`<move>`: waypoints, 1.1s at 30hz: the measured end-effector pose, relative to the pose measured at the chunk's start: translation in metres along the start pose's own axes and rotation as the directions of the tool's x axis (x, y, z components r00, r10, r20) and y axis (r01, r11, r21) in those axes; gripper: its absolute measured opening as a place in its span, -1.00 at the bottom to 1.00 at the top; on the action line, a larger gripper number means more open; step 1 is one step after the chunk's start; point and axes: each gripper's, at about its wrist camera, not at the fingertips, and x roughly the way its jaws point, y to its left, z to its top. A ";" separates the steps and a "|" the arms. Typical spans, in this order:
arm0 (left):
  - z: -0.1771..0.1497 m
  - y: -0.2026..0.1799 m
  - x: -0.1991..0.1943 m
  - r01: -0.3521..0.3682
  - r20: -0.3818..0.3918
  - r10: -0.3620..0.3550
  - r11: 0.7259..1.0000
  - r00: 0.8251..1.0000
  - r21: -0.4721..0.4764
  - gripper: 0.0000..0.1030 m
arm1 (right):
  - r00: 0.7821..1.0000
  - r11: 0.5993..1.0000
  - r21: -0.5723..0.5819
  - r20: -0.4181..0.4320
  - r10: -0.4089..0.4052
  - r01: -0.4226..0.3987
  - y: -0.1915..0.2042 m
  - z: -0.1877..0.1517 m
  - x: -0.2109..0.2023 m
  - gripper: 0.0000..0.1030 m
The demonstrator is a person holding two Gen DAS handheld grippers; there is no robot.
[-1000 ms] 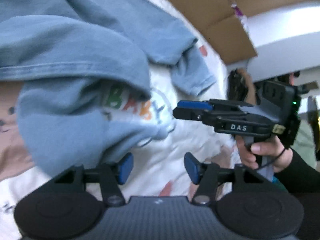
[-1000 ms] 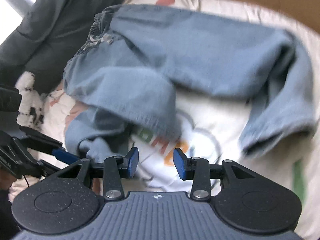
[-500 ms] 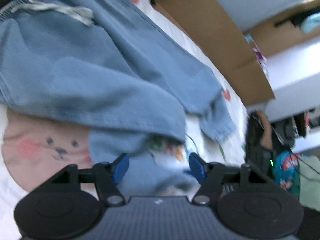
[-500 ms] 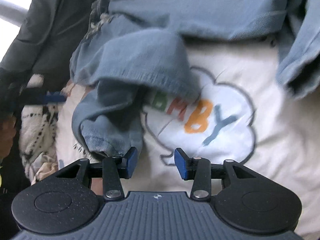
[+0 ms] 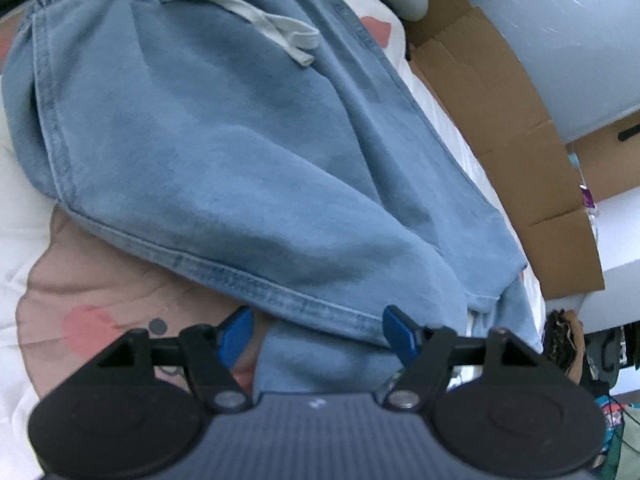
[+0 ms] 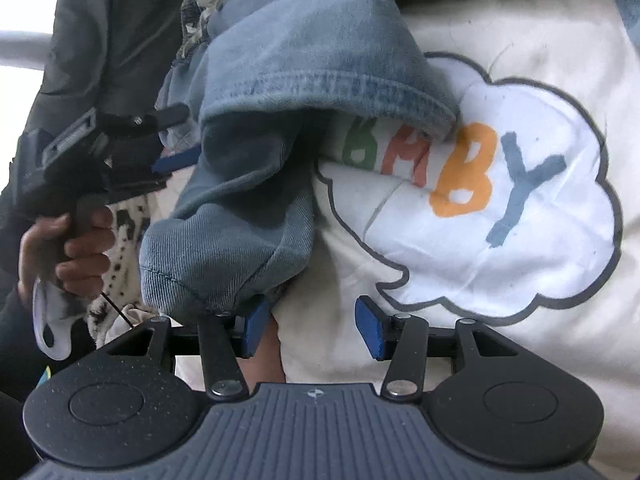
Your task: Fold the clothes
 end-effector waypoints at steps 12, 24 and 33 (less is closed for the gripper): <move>-0.002 0.009 -0.002 0.047 0.058 -0.044 0.997 0.997 -0.056 0.30 | 0.988 0.980 0.188 0.148 0.035 -0.063 -0.030 0.021 -0.031 0.07; -0.003 0.010 0.003 0.083 0.075 -0.077 0.993 0.994 -0.079 0.27 | 0.979 0.888 0.413 0.048 0.200 -0.202 -0.043 0.017 0.009 0.08; -0.001 0.010 0.005 0.093 0.075 -0.086 0.991 0.993 -0.097 0.17 | 0.931 0.769 0.545 0.066 0.359 -0.335 -0.036 0.002 0.039 0.14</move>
